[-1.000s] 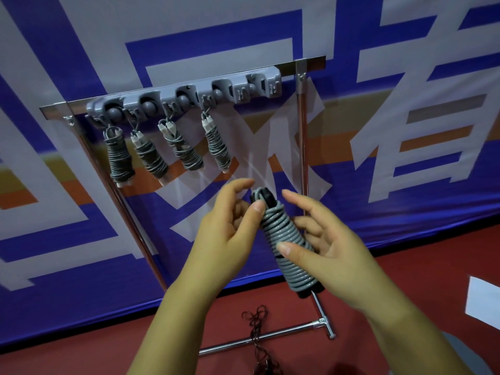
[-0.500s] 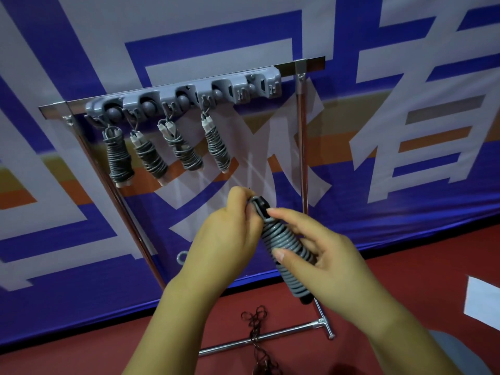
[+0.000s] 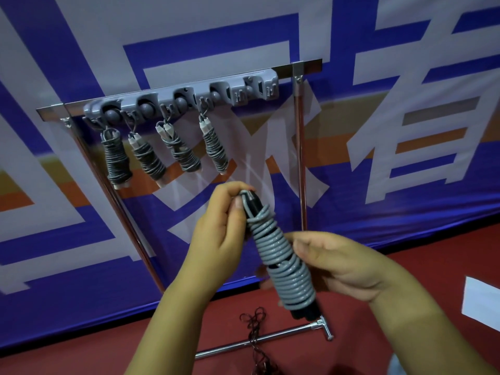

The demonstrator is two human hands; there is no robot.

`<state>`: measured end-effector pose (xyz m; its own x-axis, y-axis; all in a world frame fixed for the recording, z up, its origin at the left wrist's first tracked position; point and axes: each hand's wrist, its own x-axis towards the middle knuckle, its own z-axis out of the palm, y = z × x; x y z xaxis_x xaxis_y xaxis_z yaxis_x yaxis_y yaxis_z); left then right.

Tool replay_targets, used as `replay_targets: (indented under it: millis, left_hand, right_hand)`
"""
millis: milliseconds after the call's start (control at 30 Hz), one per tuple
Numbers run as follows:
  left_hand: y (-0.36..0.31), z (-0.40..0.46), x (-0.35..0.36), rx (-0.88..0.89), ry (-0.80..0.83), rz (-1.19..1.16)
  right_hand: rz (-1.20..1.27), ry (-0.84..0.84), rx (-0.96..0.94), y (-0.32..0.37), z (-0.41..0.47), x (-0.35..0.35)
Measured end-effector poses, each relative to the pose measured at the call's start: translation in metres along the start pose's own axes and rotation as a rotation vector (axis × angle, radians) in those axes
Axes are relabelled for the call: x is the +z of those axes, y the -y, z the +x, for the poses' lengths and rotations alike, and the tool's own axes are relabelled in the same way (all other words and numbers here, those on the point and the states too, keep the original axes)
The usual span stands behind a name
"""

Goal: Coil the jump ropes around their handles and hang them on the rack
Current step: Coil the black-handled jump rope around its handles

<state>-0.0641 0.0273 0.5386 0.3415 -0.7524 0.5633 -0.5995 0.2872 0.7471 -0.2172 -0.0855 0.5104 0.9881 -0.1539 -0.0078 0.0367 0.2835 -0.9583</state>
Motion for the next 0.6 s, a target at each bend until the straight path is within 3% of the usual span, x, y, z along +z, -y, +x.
replay_targets:
  millis: [133,333,433,500,600]
  left_hand:
    - [-0.009,0.002,0.004,-0.019,0.012,-0.096]
    - [-0.012,0.006,-0.011,-0.274,0.157,-0.078]
    - [-0.012,0.007,-0.020,-0.480,0.245,-0.274]
    - [-0.009,0.008,-0.022,-0.518,0.302,-0.378]
    - [-0.004,0.008,-0.022,-0.526,0.336,-0.329]
  right_hand:
    - [0.146,0.113,-0.007,-0.002,0.005,0.004]
    - [0.131,-0.084,-0.100,-0.007,0.001,0.008]
    - [0.105,-0.157,-0.133,-0.005,-0.003,0.013]
    - [0.079,-0.232,-0.151,-0.005,-0.005,0.016]
    - [0.042,-0.285,-0.191,-0.004,-0.006,0.019]
